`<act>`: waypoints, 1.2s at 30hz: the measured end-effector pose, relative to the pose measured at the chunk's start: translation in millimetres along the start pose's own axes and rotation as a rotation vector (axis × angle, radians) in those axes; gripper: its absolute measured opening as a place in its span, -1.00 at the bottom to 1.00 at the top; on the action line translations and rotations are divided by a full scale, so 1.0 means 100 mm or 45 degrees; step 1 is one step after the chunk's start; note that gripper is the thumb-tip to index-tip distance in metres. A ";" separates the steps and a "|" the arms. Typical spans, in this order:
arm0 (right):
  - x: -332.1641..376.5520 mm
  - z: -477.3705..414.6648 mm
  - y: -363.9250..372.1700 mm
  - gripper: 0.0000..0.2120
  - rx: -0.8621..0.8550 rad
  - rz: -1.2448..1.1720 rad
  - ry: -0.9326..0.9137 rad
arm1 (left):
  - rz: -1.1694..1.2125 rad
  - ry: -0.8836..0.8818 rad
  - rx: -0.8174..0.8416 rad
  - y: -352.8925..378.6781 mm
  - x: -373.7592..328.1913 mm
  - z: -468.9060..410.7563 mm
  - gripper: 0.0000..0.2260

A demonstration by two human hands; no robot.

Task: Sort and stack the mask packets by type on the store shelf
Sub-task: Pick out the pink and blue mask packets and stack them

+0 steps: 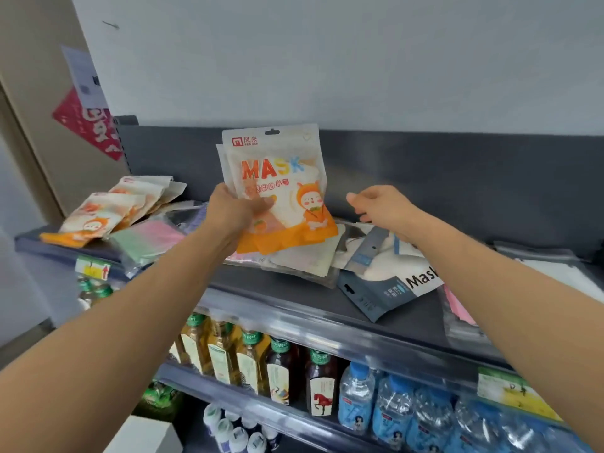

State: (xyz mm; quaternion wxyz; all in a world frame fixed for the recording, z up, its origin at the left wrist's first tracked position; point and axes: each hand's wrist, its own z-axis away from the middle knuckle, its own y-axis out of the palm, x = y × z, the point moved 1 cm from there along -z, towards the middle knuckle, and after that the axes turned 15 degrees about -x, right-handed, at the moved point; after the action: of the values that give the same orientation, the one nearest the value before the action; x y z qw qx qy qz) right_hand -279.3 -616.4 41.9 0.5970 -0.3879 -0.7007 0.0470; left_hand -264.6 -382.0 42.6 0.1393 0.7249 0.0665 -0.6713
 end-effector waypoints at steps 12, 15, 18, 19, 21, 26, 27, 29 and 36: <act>0.47 -0.08 1.09 -0.78 0.002 0.531 -0.001 | 0.015 0.026 0.000 -1.08 -0.05 -1.00 -0.79; 0.43 -0.01 1.23 -0.83 0.010 0.717 0.053 | 0.014 -0.014 0.100 -1.08 -0.01 -1.13 -0.77; 0.27 0.02 1.15 -0.70 -0.115 0.827 0.185 | 0.003 -0.045 0.211 -0.94 0.06 -1.18 -0.68; 0.21 0.03 1.07 -0.70 -0.162 0.859 0.217 | 0.002 -0.053 0.246 -0.89 0.08 -1.17 -0.67; 0.06 0.04 0.86 -0.73 -0.239 0.922 0.274 | 0.009 -0.068 0.317 -0.75 0.12 -1.14 -0.63; -0.36 0.10 0.34 -0.71 -0.338 1.035 0.418 | 0.016 -0.107 0.432 -0.30 0.19 -1.00 -0.59; -0.41 0.11 0.26 -0.73 -0.334 1.064 0.451 | 0.008 -0.109 0.448 -0.22 0.20 -0.97 -0.60; -0.52 0.10 0.12 -0.77 -0.335 1.091 0.501 | -0.008 -0.118 0.470 -0.08 0.23 -0.92 -0.60; -0.61 0.10 -0.10 -0.34 -0.119 1.085 0.579 | -0.086 -0.111 0.478 0.35 0.29 -0.76 -0.59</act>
State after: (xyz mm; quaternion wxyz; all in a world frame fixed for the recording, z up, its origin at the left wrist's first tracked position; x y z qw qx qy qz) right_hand -294.1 -656.0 -4.9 0.6445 -0.6673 -0.3324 0.1698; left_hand -179.1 -395.6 22.4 -0.0184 0.7058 -0.0418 -0.7069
